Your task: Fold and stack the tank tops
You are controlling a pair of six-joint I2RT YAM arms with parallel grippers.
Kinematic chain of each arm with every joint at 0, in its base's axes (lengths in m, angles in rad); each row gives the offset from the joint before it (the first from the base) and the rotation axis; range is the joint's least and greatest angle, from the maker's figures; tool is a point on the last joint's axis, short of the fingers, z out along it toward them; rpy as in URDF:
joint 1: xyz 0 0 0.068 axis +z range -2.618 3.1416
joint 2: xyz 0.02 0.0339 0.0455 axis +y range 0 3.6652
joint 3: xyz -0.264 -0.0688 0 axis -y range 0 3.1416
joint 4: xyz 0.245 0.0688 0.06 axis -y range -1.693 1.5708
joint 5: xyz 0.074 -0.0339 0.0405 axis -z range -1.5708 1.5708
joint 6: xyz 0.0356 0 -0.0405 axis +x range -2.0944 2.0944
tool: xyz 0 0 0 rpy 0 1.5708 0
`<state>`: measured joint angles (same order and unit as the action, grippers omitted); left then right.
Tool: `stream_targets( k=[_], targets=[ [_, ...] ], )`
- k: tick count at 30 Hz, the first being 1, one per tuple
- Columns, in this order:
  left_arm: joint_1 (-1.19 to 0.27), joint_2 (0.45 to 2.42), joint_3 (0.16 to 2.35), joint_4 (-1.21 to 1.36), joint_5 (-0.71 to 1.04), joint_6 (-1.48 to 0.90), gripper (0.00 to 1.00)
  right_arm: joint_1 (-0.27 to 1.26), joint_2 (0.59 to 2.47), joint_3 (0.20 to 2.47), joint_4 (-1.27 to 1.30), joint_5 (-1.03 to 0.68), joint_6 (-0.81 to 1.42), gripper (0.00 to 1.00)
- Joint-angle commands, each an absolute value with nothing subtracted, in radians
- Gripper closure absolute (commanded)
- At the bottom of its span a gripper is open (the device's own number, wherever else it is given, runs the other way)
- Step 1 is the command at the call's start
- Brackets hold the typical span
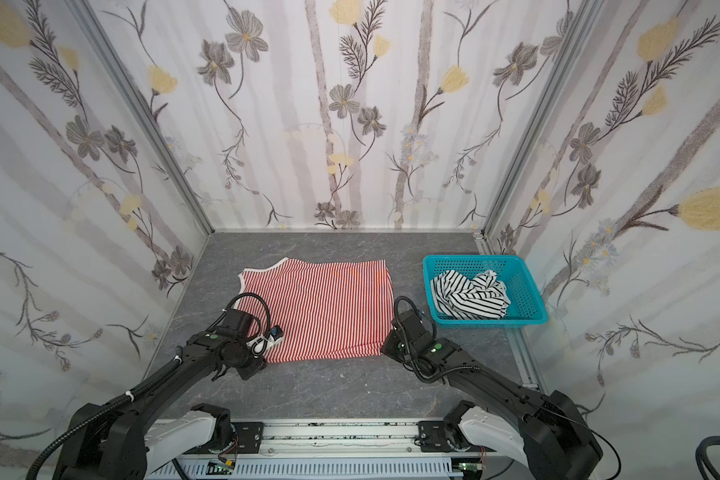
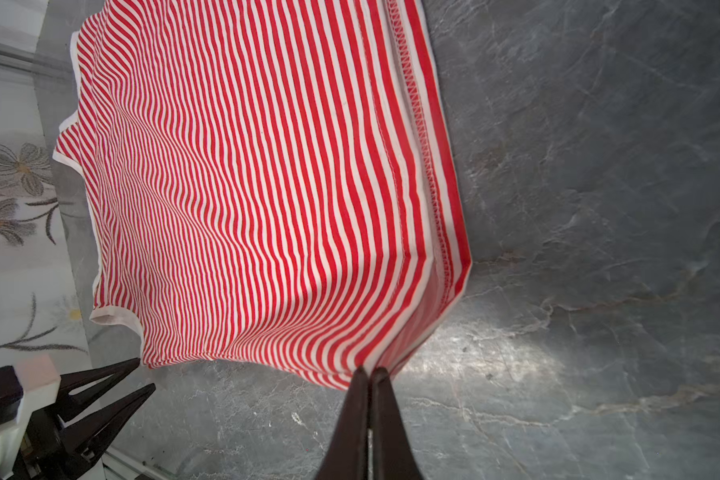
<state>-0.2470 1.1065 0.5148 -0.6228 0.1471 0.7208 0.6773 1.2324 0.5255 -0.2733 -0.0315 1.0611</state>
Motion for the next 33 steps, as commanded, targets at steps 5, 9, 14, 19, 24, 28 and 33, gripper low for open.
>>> stream_targets(
  k=[5, 9, 14, 19, 24, 28, 33],
  targets=[
    [-0.245, 1.135, 0.528, -0.634, 0.168, 0.744, 0.61, 0.677, 1.233, 0.511, -0.233, -0.038, 1.066, 1.0],
    [-0.245, 1.141, 0.523, -0.623, 0.16, 0.747, 0.65, 0.676, 1.236, 0.509, -0.232, -0.04, 1.066, 1.0],
    [-0.244, 1.118, 0.528, -0.604, 0.138, 0.737, 0.69, 0.677, 1.233, 0.504, -0.232, -0.035, 1.069, 1.0],
    [-0.243, 1.097, 0.539, -0.6, 0.139, 0.735, 0.62, 0.676, 1.235, 0.502, -0.227, -0.037, 1.07, 1.0],
    [-0.244, 1.143, 0.532, -0.586, 0.138, 0.741, 0.49, 0.677, 1.233, 0.501, -0.226, -0.038, 1.072, 1.0],
    [-0.244, 1.174, 0.538, -0.569, 0.141, 0.743, 0.47, 0.678, 1.232, 0.495, -0.222, -0.04, 1.075, 1.0],
    [-0.244, 1.192, 0.535, -0.565, 0.15, 0.743, 0.61, 0.676, 1.221, 0.482, -0.221, -0.04, 1.083, 1.0]
  ],
)
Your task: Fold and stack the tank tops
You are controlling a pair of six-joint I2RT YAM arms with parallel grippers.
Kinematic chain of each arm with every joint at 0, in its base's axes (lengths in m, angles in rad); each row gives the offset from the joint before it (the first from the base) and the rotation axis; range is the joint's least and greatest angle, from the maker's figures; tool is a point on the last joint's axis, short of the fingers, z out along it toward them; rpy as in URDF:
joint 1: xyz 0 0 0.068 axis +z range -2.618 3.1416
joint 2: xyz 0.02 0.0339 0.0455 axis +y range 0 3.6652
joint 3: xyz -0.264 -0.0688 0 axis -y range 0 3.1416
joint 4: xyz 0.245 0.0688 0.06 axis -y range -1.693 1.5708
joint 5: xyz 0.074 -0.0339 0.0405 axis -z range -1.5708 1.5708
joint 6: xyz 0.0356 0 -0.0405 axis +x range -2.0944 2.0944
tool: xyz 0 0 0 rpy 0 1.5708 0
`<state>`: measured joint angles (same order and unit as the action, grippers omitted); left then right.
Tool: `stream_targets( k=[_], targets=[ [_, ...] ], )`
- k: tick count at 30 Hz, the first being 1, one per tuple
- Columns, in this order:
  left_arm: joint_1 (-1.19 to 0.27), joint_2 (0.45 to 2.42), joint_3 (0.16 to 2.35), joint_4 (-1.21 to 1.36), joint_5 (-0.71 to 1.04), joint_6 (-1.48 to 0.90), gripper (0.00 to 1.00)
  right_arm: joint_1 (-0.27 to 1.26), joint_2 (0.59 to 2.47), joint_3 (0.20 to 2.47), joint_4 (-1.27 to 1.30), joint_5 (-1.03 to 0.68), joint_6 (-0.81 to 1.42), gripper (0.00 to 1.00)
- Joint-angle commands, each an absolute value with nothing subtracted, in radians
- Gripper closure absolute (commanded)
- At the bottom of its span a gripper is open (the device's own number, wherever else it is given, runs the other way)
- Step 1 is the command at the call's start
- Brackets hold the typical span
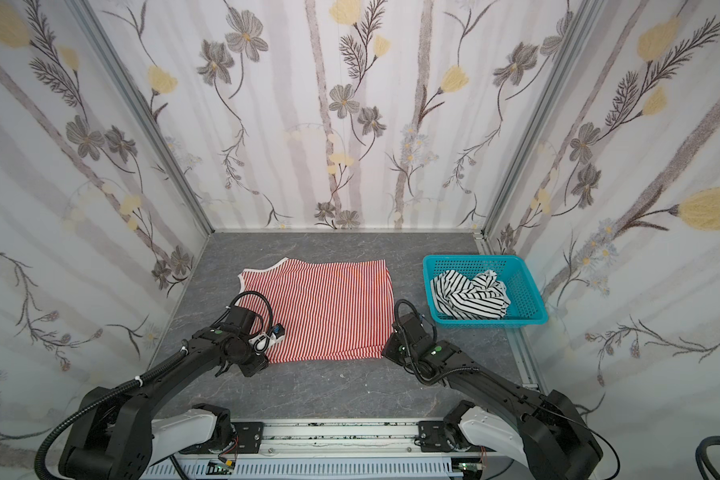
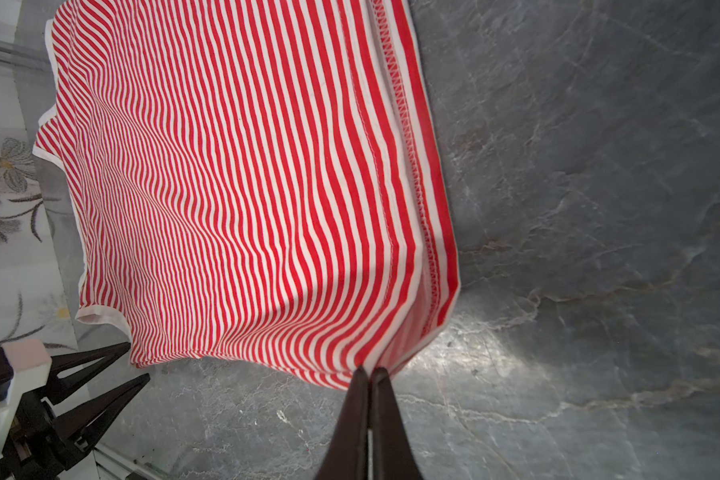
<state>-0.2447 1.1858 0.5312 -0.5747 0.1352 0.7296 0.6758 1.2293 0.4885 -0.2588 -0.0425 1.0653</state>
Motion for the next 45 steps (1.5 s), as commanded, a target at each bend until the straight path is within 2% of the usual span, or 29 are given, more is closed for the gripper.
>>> stream_targets(
  k=[1, 12, 14, 32, 45],
  targets=[
    [-0.244, 1.192, 0.531, -0.565, 0.149, 0.744, 0.64, 0.677, 1.22, 0.48, -0.221, -0.038, 1.085, 1.0],
    [-0.244, 1.178, 0.524, -0.581, 0.163, 0.748, 0.97, 0.666, 1.228, 0.501, -0.233, -0.037, 1.077, 1.0],
    [-0.244, 1.174, 0.531, -0.593, 0.172, 0.747, 1.0, 0.663, 1.224, 0.506, -0.245, -0.034, 1.072, 1.0],
    [-0.228, 1.169, 0.694, -0.668, 0.219, 0.743, 1.0, 0.598, 1.15, 0.53, -0.311, -0.025, 1.024, 1.0],
    [-0.172, 1.339, 0.866, -0.623, 0.239, 0.788, 1.0, 0.486, 1.275, 0.645, -0.324, -0.062, 0.885, 1.0]
  ],
)
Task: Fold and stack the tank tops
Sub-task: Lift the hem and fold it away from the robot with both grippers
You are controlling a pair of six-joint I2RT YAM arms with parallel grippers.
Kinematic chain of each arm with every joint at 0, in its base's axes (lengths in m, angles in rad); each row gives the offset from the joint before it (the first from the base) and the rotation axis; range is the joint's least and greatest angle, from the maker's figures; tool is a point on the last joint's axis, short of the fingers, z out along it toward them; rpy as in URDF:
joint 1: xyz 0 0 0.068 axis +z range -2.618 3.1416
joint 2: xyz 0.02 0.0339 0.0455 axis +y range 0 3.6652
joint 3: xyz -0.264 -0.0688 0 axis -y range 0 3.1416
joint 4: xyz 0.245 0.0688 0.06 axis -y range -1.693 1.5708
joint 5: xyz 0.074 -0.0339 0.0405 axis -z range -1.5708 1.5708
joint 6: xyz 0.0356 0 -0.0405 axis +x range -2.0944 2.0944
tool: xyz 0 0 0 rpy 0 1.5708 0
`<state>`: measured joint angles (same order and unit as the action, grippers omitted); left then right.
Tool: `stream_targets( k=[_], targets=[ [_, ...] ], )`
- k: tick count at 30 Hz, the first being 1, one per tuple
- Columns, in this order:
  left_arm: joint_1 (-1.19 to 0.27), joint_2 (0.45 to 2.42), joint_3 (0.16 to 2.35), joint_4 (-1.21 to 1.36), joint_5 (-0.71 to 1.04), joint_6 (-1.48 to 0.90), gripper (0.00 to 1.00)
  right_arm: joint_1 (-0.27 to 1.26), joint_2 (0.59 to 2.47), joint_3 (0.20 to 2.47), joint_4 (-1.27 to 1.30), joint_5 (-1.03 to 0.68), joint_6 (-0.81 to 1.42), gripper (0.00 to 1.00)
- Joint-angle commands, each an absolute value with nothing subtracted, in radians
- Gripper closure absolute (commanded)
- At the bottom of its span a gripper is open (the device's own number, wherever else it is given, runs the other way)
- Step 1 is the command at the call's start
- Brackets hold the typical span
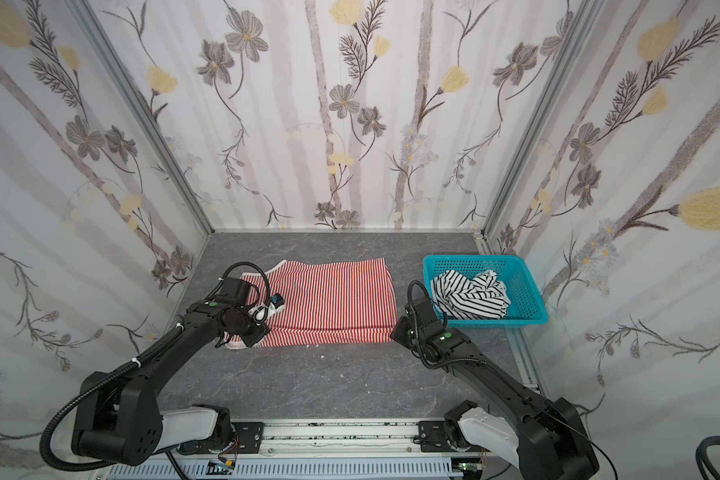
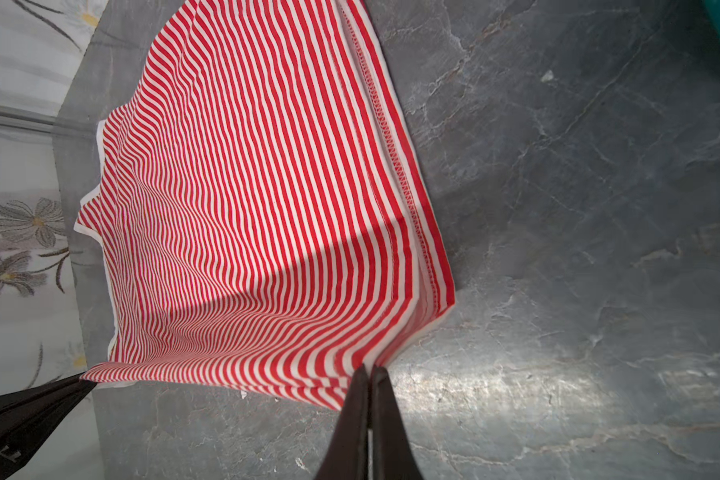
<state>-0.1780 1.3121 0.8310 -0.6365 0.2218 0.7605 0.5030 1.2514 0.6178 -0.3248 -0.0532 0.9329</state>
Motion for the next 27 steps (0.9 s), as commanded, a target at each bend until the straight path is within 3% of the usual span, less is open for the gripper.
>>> stream_targets(
  k=[1, 24, 27],
  targets=[
    [-0.169, 1.352, 0.88, -0.621, 0.243, 0.79, 1.0, 0.477, 1.29, 0.656, -0.324, -0.067, 0.874, 1.0],
    [-0.153, 1.708, 1.084, -0.594, 0.249, 0.778, 0.99, 0.366, 1.692, 0.911, -0.324, -0.085, 0.709, 1.0],
    [-0.153, 1.729, 1.098, -0.593, 0.238, 0.772, 0.92, 0.364, 1.725, 0.933, -0.33, -0.078, 0.706, 0.88]
  ],
)
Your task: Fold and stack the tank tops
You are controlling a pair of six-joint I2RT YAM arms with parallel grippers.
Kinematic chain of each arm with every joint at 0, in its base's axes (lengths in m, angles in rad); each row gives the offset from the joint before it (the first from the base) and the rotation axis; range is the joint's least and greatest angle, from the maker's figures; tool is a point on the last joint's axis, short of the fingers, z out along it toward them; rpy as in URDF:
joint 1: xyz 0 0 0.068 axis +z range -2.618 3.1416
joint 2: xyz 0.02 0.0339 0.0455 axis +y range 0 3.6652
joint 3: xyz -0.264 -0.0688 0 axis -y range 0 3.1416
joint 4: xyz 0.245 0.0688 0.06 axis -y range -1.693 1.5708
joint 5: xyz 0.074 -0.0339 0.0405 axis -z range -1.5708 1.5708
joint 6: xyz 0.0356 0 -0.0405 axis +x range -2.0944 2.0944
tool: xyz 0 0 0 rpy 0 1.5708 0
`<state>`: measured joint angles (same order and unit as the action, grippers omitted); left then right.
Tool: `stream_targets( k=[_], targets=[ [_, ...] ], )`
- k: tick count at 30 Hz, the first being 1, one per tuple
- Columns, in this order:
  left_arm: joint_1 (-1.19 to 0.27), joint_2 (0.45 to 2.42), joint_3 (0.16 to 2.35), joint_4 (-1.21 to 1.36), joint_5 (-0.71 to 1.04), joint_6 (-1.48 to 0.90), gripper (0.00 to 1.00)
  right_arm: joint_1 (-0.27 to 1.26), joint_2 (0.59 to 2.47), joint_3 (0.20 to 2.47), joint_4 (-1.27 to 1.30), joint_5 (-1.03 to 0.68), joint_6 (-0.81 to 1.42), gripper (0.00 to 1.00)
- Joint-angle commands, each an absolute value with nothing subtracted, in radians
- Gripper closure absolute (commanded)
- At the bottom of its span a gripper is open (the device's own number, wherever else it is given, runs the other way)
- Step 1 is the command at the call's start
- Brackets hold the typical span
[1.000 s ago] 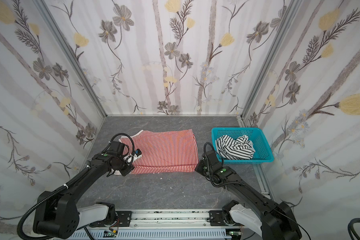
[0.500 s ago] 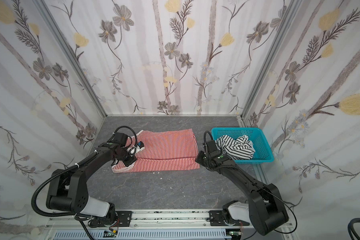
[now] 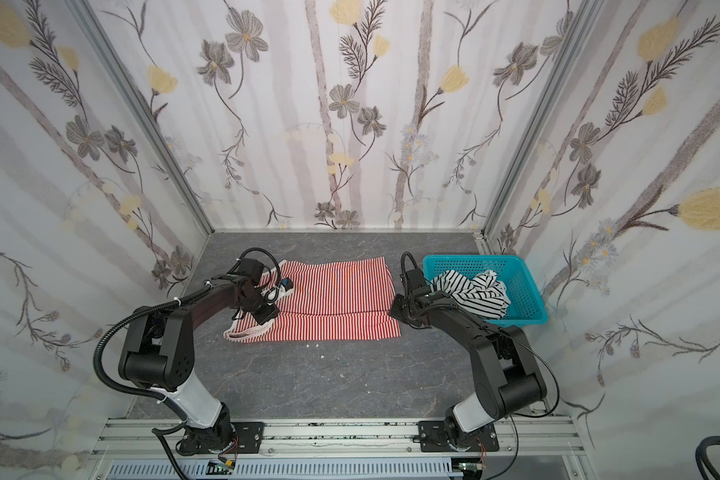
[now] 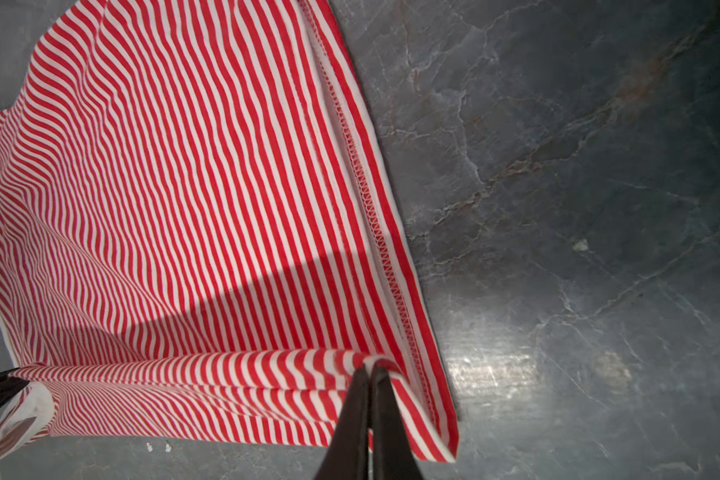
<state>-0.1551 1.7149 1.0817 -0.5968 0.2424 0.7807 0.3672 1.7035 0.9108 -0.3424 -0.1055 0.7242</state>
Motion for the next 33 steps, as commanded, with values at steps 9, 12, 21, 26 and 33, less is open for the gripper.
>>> stream_targets(
  k=[9, 12, 21, 26, 33],
  targets=[
    [-0.108, 1.674, 1.113, -0.564, 0.19, 0.701, 0.53, 0.388, 1.647, 0.921, -0.366, -0.022, 0.727, 0.57],
    [-0.074, 1.603, 1.055, -0.565, 0.18, 0.711, 0.49, 0.427, 1.626, 0.887, -0.332, -0.05, 0.753, 0.57],
    [0.033, 1.326, 0.759, -0.569, 0.131, 0.825, 0.29, 0.533, 1.706, 0.849, -0.197, -0.116, 0.813, 0.57],
    [0.086, 1.303, 0.719, -0.566, 0.148, 0.858, 0.28, 0.536, 1.749, 0.852, -0.166, -0.13, 0.812, 0.57],
    [0.163, 1.396, 0.767, -0.545, 0.196, 0.88, 0.34, 0.535, 1.752, 0.834, -0.159, -0.121, 0.811, 0.57]
  ],
)
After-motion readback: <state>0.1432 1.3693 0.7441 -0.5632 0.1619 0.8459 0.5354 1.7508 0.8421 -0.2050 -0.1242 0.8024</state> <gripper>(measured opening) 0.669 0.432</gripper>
